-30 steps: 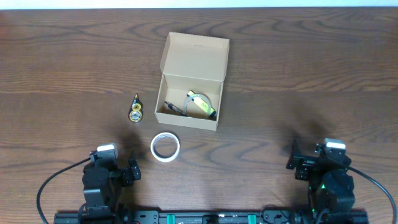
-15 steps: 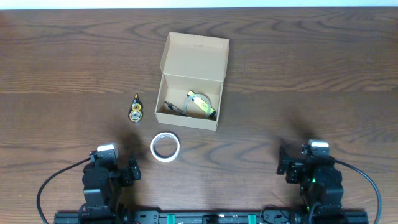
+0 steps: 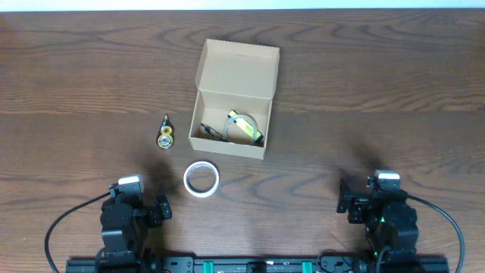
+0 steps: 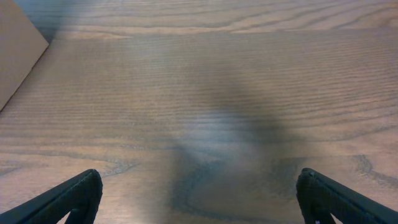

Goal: Pack container
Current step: 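Move the left gripper toward the tape-correction roller and grasp it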

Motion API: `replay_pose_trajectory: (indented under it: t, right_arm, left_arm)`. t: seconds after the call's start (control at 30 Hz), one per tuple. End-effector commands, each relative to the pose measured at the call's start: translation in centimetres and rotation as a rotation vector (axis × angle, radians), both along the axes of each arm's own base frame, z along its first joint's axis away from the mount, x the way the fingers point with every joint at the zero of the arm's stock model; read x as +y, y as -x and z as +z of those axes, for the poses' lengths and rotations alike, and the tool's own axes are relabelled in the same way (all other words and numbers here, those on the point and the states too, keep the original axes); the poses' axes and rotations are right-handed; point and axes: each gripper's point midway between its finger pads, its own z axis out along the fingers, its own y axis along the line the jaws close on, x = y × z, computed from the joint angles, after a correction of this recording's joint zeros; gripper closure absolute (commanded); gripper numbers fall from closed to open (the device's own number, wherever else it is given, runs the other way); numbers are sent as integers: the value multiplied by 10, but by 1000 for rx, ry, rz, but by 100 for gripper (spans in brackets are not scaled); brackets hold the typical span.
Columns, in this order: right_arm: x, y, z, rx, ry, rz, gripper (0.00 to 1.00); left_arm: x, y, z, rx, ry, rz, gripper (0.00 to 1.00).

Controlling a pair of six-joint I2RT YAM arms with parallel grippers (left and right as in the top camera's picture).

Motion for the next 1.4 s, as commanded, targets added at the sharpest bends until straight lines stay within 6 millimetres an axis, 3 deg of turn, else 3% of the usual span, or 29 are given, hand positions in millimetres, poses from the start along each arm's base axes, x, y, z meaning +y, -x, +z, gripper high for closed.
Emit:
replay_pose_trajectory:
  t: [0.0,0.27,0.57,0.67,0.87,1.1,1.37]
  right_arm:
    - [0,0,0,-3,7,7,1]
    - [0,0,0,-3,7,7,1]
    - [0,0,0,-3,7,7,1]
    - [0,0,0,-3,7,7,1]
    - [0,0,0,-3,7,7,1]
    - [0,0,0,-3,7,7,1]
    - [0,0,0,-3,7,7,1]
  left_arm:
    - [0,2,-8,21,-11,-7,5]
    - [-1,-2,-3,-3,-6,-13,5]
    - [-1,-21,71,-82,-7,-16,5]
    - [-4,-38,108,-48,7,-34,5]
    - [-12,-79,137,44,45,-76,5]
    - [-15,-125,134,219,91,-79,3]
    - [-14,-135,108,436,90,-88,5]
